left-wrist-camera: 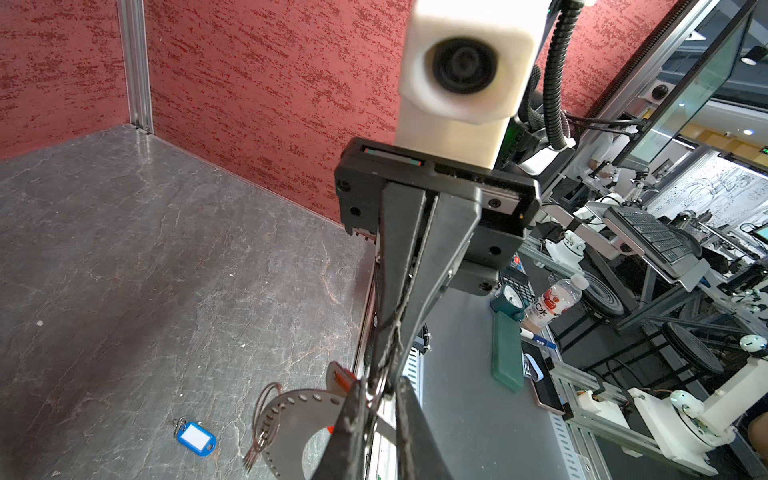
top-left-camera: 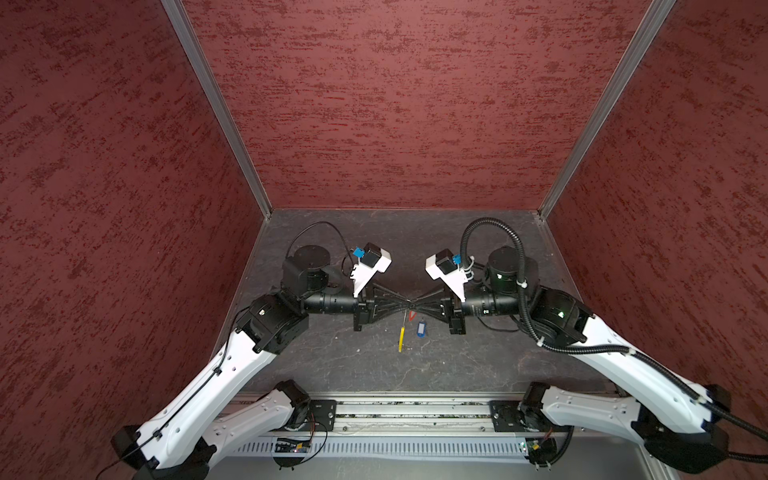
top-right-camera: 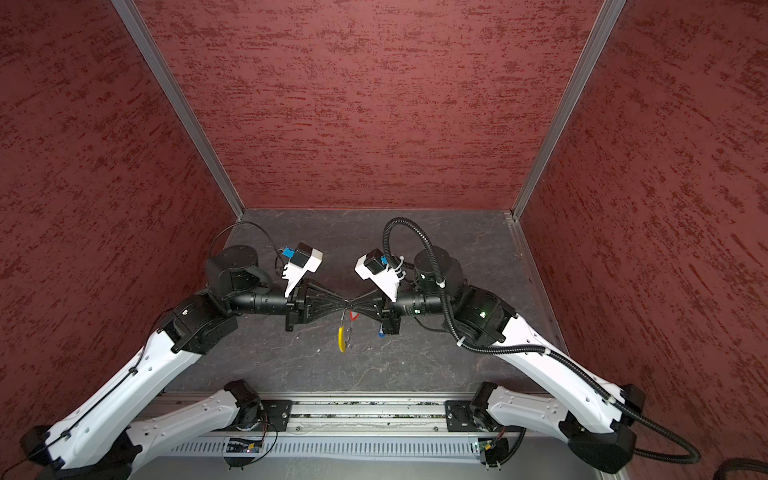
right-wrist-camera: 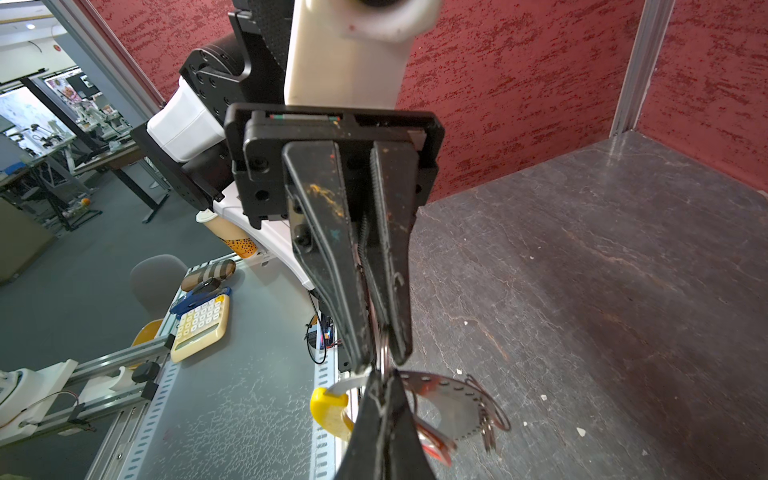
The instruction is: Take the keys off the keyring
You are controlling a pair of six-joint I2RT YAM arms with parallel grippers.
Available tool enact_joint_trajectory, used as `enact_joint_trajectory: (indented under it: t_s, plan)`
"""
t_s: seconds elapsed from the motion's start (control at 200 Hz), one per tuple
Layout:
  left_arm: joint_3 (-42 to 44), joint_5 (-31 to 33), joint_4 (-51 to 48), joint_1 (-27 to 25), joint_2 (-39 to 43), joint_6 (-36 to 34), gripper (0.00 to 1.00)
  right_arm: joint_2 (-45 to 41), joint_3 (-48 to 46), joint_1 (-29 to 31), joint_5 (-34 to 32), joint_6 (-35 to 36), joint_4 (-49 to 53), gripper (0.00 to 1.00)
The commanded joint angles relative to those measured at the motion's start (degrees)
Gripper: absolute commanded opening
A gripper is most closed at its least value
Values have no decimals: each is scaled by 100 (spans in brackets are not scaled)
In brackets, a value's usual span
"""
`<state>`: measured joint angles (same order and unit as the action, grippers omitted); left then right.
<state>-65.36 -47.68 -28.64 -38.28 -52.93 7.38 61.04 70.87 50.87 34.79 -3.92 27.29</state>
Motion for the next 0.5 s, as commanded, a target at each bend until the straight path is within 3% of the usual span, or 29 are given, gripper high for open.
enact_joint_trajectory:
  t_s: [0.0, 0.286, 0.496]
  plan:
    - [-176, -87, 117, -21, -5, -89, 14, 17, 54, -38, 83, 146, -123, 0]
    - [-170, -62, 121, -72, -9, -66, 0, 58, 59, -33, 55, 112, -162, 0]
    - [-332, 208, -150, -227, 10, -101, 0, 51, 8, -33, -1, 55, -286, 0]
